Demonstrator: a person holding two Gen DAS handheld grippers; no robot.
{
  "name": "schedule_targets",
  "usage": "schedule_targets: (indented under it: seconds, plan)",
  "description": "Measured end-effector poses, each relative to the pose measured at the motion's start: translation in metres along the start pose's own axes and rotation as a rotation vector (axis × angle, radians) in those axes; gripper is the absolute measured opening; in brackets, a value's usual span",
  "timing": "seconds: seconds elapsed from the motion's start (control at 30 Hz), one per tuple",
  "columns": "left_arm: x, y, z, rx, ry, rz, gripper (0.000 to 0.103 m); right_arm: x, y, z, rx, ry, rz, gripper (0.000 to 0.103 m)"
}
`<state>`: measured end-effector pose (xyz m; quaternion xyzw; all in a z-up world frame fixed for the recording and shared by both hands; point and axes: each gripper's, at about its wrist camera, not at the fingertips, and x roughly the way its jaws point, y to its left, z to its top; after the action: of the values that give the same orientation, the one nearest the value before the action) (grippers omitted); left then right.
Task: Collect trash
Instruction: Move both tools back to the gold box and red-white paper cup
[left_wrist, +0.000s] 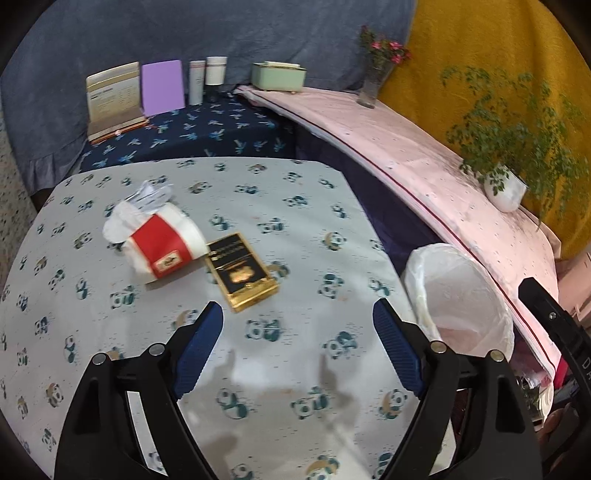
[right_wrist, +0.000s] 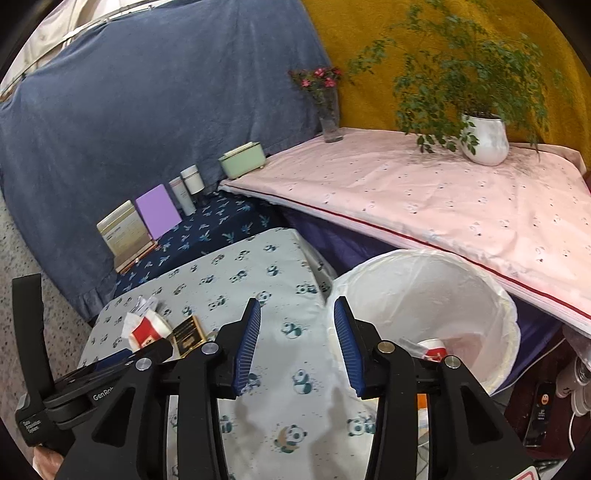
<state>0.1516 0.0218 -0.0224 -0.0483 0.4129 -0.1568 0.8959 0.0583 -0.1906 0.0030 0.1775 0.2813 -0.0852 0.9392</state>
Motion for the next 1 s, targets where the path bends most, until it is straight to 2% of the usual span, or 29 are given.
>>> schedule_targets:
  seconds: [0.07,0.2,0.53,0.77,1.0]
  plan:
    - [-0.003,0.014,0.0,-0.022,-0.002,0.016,0.079,0.003,0.009,-0.001,-0.013,0.007,0.011,0.042]
    - [-0.006,0.036,-0.002,-0.061,-0.005,0.045,0.083,0.008,0.029,-0.005,-0.043,0.019,0.033,0.05]
    - [-0.008,0.097,-0.005,-0.163,-0.012,0.117,0.088,0.03,0.077,-0.02,-0.116,0.079,0.087,0.055]
    - [-0.003,0.133,-0.006,-0.219,-0.004,0.166,0.09,0.056,0.108,-0.033,-0.168,0.145,0.121,0.062]
    - [0.013,0.16,-0.001,-0.245,0.007,0.197,0.093,0.088,0.136,-0.046,-0.224,0.204,0.134,0.072]
